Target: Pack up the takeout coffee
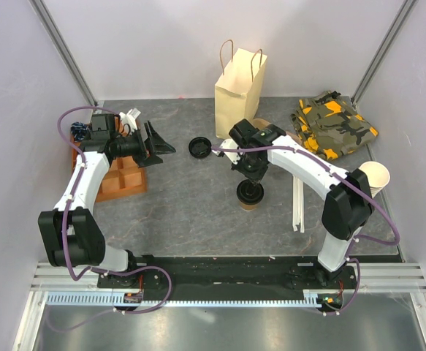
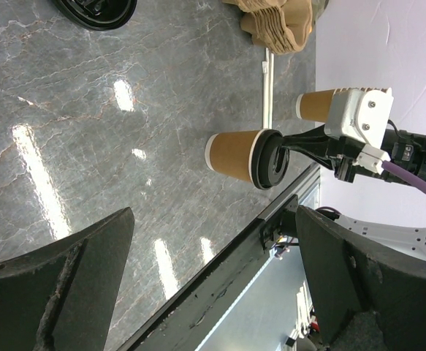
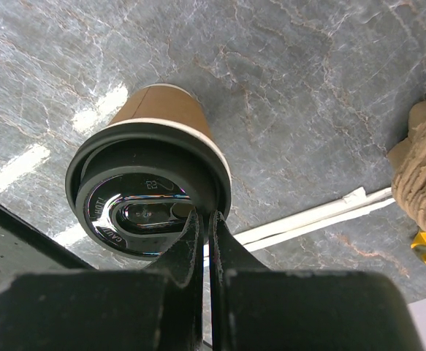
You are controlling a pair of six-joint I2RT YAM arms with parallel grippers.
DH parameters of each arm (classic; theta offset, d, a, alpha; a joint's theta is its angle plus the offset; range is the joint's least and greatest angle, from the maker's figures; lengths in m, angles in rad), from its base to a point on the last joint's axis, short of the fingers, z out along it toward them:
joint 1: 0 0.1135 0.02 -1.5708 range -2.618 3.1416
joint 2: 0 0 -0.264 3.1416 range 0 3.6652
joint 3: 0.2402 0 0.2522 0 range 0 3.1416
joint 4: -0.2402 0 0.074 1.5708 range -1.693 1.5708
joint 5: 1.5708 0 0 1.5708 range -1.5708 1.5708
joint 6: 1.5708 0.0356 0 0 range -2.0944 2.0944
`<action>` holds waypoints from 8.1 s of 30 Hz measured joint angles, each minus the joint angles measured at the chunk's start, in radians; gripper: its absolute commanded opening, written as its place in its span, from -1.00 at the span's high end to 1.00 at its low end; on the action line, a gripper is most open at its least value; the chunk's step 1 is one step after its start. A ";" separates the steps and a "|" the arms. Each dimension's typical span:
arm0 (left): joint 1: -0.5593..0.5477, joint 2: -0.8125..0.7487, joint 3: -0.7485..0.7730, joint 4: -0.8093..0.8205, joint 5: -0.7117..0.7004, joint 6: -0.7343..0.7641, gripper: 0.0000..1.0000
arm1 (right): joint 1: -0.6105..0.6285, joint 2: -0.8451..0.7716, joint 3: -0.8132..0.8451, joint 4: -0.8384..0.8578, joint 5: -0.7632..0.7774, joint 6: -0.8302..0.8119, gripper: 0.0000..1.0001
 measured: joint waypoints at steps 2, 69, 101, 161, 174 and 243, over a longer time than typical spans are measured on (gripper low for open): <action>0.000 0.000 0.000 0.000 0.000 0.000 -0.97 | 0.000 0.000 -0.011 0.005 0.000 0.000 1.00; -0.151 -0.187 -0.231 0.449 0.134 -0.048 -0.96 | -0.279 -0.060 -0.062 0.256 -0.555 0.256 0.82; -0.525 0.078 -0.161 0.564 -0.045 -0.151 0.78 | -0.350 -0.035 -0.425 0.704 -0.935 0.610 1.00; -0.895 0.266 0.165 0.091 -0.697 0.592 0.20 | -0.365 0.063 -0.382 0.706 -1.038 0.628 1.00; -0.831 0.228 0.216 0.044 -0.607 0.562 0.04 | -0.365 0.064 -0.340 0.666 -1.037 0.613 0.95; -0.617 0.372 -0.043 0.594 -0.040 -0.116 0.47 | -0.221 -0.122 -0.087 0.273 -0.358 0.329 0.40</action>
